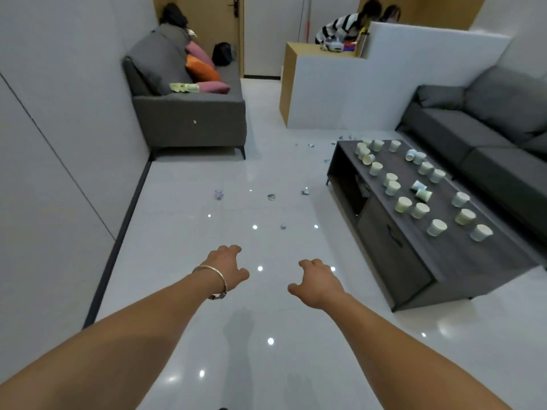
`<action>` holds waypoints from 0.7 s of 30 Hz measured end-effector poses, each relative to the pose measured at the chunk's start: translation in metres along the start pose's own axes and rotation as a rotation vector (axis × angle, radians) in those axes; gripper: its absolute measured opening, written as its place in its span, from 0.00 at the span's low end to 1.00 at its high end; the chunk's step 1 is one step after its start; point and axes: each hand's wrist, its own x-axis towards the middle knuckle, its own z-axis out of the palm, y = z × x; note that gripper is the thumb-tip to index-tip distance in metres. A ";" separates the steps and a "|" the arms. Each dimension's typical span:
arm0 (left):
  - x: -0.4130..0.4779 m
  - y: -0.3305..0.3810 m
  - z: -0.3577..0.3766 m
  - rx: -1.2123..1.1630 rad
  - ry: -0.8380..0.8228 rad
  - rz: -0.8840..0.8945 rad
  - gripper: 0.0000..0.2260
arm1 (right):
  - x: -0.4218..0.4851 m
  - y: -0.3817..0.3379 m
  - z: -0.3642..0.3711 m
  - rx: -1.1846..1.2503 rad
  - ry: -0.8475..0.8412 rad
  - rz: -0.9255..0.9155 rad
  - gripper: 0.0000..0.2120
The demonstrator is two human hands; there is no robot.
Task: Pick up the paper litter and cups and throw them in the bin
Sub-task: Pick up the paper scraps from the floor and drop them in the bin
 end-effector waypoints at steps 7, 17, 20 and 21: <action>0.095 0.028 -0.020 0.045 -0.060 0.077 0.29 | 0.066 0.019 -0.017 0.097 0.011 0.118 0.34; 0.262 0.100 -0.022 0.060 -0.142 0.073 0.29 | 0.230 0.082 -0.083 0.085 -0.020 0.153 0.35; 0.309 0.116 -0.035 0.030 -0.130 0.030 0.29 | 0.280 0.093 -0.113 0.072 -0.045 0.135 0.35; 0.325 0.119 -0.040 0.016 -0.119 0.013 0.29 | 0.298 0.097 -0.123 0.061 -0.043 0.124 0.35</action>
